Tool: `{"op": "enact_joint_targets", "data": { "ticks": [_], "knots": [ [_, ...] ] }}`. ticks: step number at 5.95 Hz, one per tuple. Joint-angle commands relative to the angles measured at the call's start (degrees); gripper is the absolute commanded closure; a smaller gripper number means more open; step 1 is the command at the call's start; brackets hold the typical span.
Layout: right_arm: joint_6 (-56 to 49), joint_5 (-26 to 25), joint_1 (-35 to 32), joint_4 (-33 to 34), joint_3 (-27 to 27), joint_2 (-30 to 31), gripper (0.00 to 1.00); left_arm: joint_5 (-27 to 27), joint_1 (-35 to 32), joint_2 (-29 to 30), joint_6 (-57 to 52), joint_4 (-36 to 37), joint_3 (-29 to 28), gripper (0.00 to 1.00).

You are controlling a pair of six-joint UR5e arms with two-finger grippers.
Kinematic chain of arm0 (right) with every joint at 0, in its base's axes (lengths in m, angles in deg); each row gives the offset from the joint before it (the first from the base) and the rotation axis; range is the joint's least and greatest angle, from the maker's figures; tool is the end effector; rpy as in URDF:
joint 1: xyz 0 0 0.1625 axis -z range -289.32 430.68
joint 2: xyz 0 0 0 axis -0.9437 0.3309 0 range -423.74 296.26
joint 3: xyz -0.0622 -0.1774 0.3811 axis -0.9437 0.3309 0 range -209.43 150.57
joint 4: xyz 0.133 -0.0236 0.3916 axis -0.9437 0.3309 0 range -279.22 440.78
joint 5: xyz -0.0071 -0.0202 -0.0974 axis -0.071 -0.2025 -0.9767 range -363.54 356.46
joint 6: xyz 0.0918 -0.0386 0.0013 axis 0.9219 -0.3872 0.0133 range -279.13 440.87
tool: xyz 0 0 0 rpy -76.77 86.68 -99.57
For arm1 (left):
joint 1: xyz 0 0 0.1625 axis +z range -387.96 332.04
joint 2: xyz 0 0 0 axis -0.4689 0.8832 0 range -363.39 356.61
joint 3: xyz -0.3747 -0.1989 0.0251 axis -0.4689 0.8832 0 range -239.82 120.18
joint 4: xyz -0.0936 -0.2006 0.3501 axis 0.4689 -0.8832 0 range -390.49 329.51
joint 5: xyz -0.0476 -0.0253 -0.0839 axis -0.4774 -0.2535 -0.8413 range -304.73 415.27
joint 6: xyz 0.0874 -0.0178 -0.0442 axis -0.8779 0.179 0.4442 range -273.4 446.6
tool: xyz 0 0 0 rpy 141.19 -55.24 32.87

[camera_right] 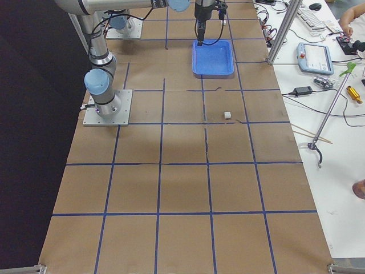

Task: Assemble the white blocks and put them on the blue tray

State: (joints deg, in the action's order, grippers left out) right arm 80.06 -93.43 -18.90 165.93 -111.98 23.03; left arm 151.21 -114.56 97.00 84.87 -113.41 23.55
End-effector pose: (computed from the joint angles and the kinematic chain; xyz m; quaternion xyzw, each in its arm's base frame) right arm 0.1297 -0.5147 0.5150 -0.0033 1.0000 0.0055 0.0010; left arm -0.0887 -0.5795 0.4617 -0.0161 0.9981 -0.0266 0.0531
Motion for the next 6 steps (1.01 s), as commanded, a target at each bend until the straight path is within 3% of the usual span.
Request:
{"op": "enact_joint_targets", "data": {
  "ticks": [1,3,6],
  "knots": [
    [-22.2,-0.2,1.07,0.36,-0.24,-0.02,0.0,-0.75,4.49,9.17,0.58,8.86,-1.19,0.01],
    [-43.19,0.23,5.53,1.58,-0.33,-0.73,0.0,-1.98,5.74,18.83,-5.26,17.83,-4.6,0.01],
    [-89.82,0.85,16.68,5.18,-0.33,-4.84,0.0,-3.47,6.79,31.15,-9.43,18.93,-15.06,0.01]
  ]
}}
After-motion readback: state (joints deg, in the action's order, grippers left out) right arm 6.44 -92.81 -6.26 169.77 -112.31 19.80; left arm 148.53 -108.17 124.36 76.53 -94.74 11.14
